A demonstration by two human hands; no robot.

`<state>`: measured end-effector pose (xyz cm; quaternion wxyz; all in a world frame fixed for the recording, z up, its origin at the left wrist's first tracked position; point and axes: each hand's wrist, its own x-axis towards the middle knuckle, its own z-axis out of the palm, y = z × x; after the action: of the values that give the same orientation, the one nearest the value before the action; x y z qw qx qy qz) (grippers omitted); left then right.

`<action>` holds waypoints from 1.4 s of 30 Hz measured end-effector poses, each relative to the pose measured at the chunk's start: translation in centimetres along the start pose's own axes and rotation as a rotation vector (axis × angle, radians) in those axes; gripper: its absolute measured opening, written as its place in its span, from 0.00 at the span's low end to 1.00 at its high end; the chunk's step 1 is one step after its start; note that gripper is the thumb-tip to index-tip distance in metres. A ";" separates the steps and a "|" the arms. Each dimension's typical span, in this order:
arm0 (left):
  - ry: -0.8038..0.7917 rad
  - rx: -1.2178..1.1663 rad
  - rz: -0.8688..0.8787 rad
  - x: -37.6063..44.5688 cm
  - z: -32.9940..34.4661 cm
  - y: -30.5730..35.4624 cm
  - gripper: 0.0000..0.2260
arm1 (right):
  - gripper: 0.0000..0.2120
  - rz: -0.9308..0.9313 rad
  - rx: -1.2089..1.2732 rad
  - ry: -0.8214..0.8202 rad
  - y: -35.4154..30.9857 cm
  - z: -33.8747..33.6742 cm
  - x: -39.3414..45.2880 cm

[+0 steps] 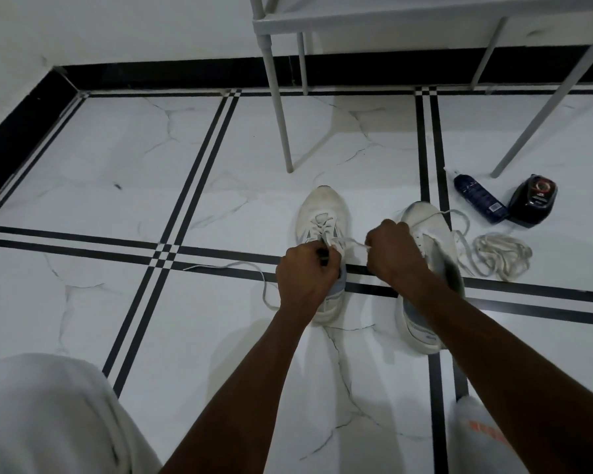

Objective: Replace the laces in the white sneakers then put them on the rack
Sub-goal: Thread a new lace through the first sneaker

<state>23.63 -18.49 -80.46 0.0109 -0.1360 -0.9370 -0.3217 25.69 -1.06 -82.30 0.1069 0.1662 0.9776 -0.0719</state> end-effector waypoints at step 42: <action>-0.087 -0.132 0.038 9.7 -3.9 0.8 0.06 | 0.15 -0.152 1.047 -0.157 1.4 -11.6 -0.3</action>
<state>14.25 -17.87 -75.84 -0.0326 -0.1682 -0.9105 -0.3763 24.35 2.22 -71.18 0.0771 0.1200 0.8094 -0.5697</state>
